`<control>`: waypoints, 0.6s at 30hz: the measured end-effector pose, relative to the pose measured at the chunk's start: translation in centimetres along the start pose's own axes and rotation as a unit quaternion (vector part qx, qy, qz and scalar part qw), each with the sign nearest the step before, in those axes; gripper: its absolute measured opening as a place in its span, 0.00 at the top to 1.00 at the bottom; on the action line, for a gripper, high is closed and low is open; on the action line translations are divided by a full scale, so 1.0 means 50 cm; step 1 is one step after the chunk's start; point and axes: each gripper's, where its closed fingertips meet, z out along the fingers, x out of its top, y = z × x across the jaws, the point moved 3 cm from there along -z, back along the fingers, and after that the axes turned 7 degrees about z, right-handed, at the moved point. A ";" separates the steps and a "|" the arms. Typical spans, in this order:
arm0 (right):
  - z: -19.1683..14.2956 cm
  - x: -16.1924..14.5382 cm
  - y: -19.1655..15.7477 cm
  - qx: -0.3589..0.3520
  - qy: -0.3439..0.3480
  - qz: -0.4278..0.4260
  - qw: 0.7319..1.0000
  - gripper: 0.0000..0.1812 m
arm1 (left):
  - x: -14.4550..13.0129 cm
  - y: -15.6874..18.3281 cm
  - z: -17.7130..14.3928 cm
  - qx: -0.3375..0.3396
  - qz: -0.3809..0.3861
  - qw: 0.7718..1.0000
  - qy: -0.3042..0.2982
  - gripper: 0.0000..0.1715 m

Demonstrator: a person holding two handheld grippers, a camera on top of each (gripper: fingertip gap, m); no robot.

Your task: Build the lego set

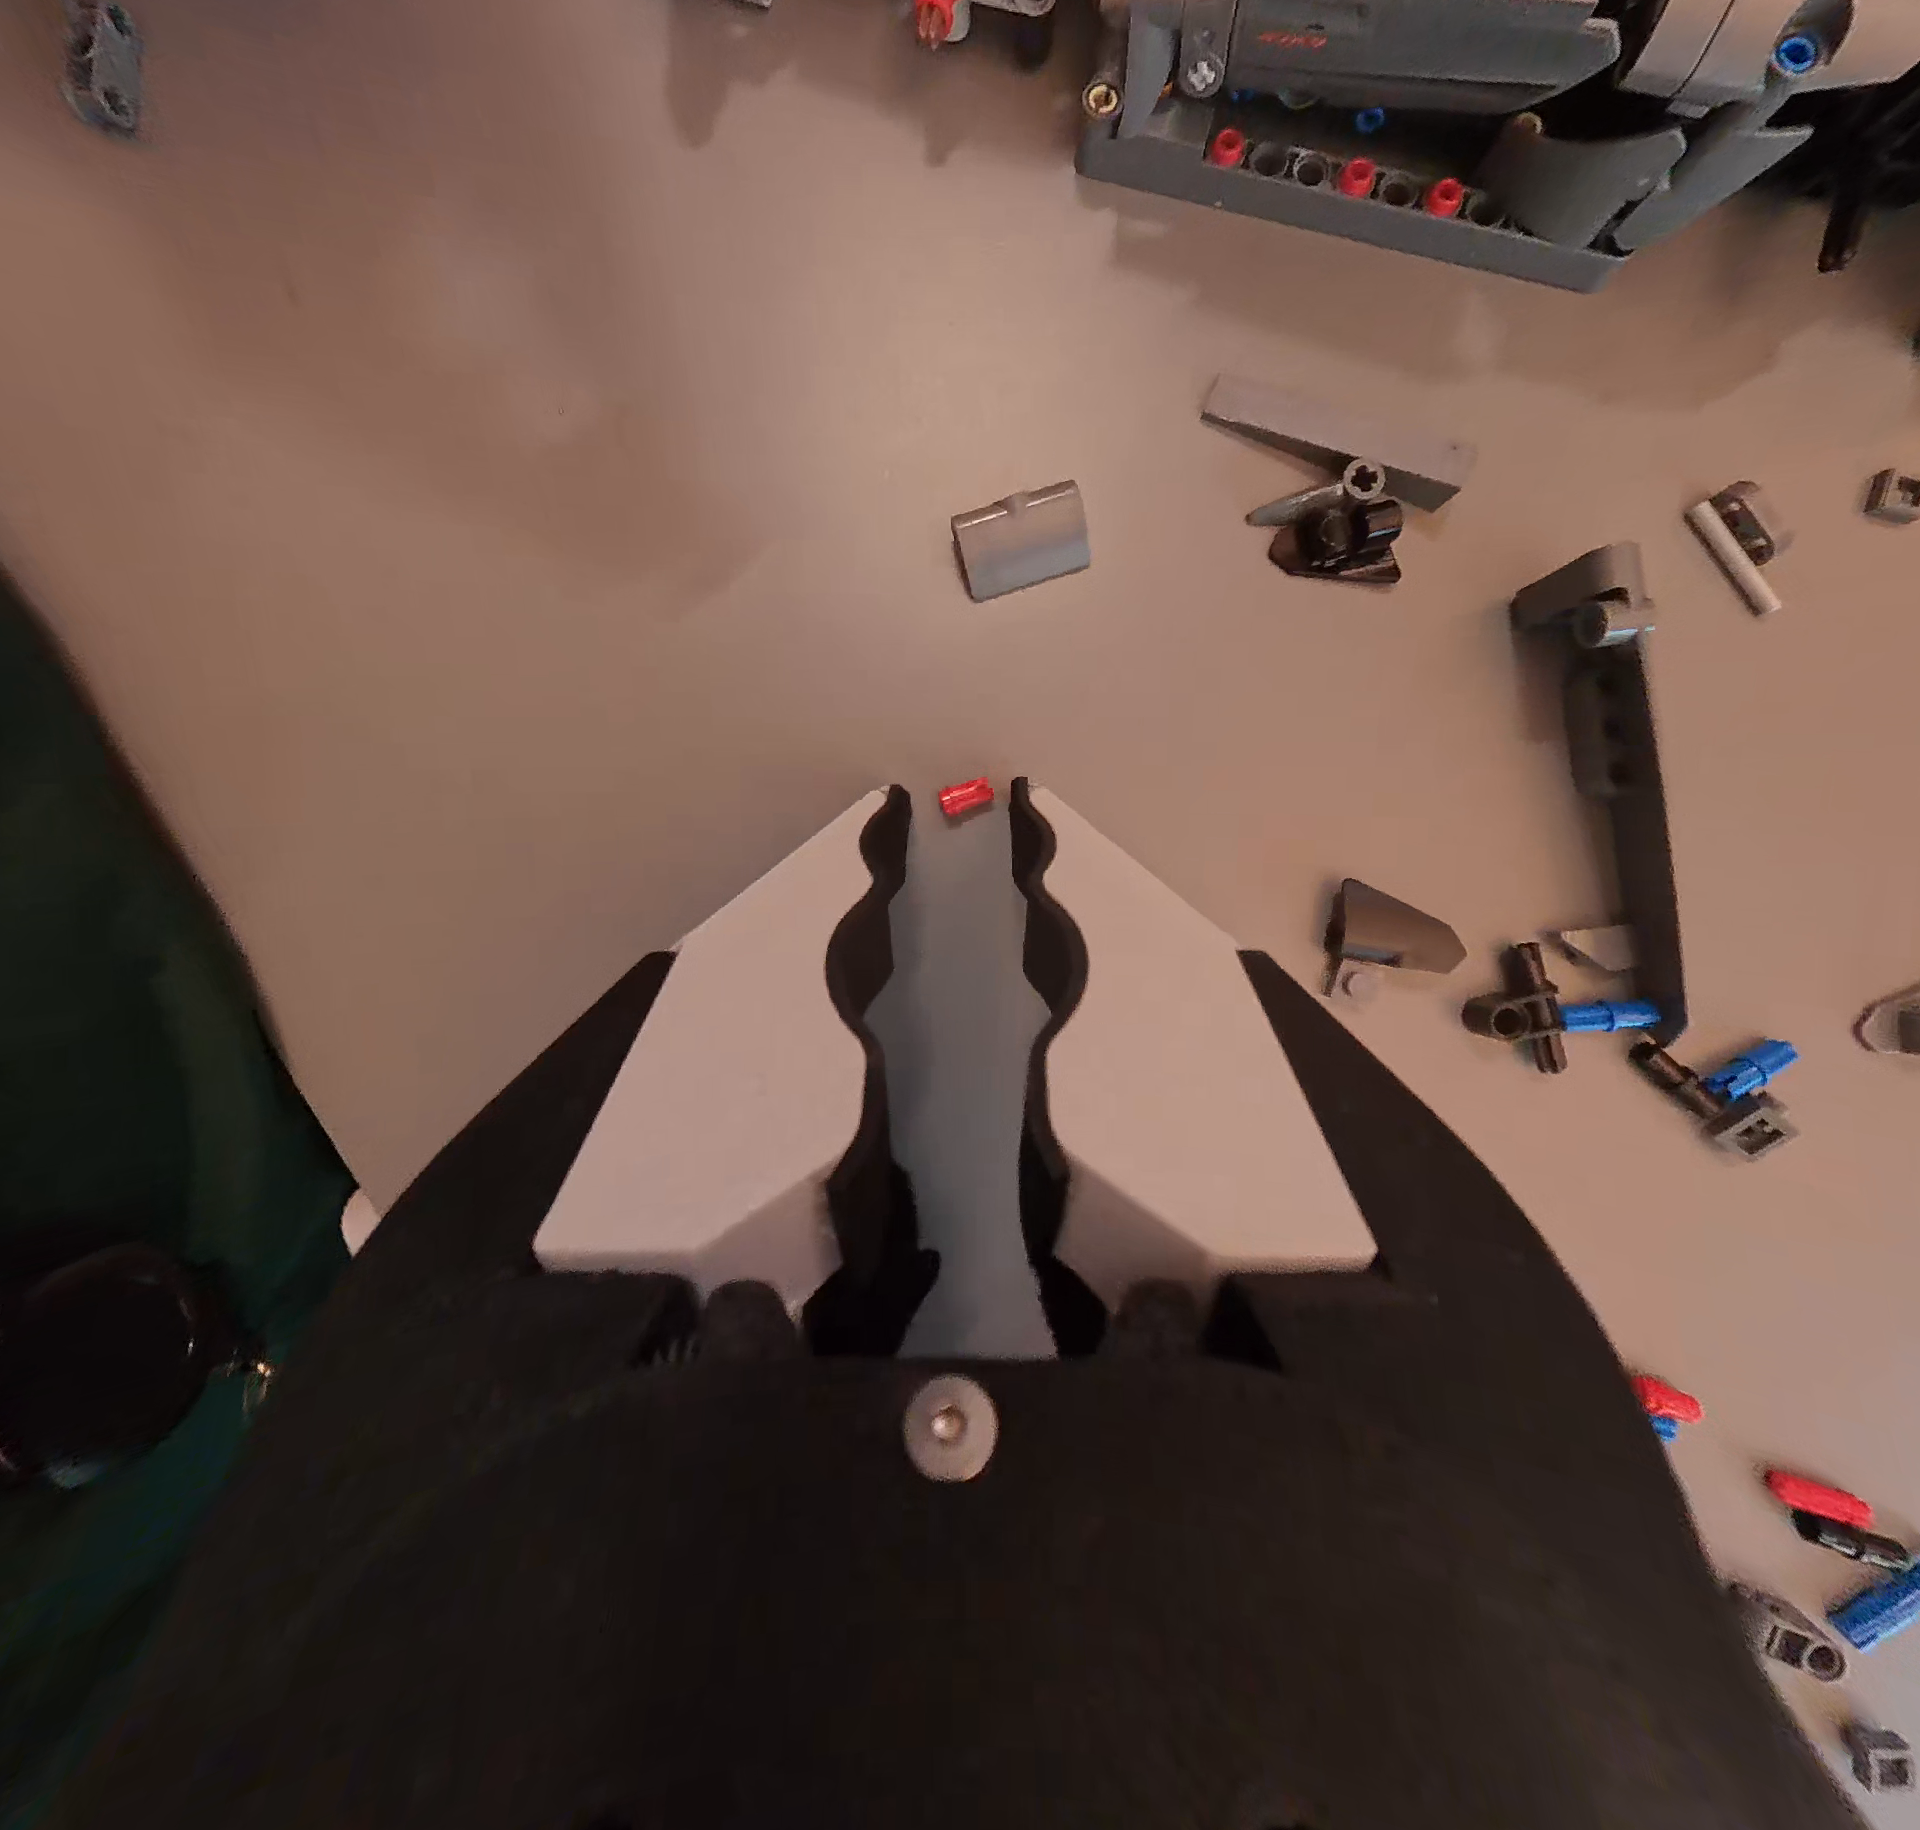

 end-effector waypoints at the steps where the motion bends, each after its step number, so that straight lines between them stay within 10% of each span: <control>1: 0.000 0.000 -0.001 -0.001 0.001 0.000 1.000 0.91 | -0.001 0.000 0.001 -0.001 0.000 1.000 -0.001 0.97; 18: -0.012 0.004 0.010 0.004 -0.044 -0.113 0.993 0.86 | 0.001 0.002 0.002 -0.003 0.003 1.000 -0.001 0.97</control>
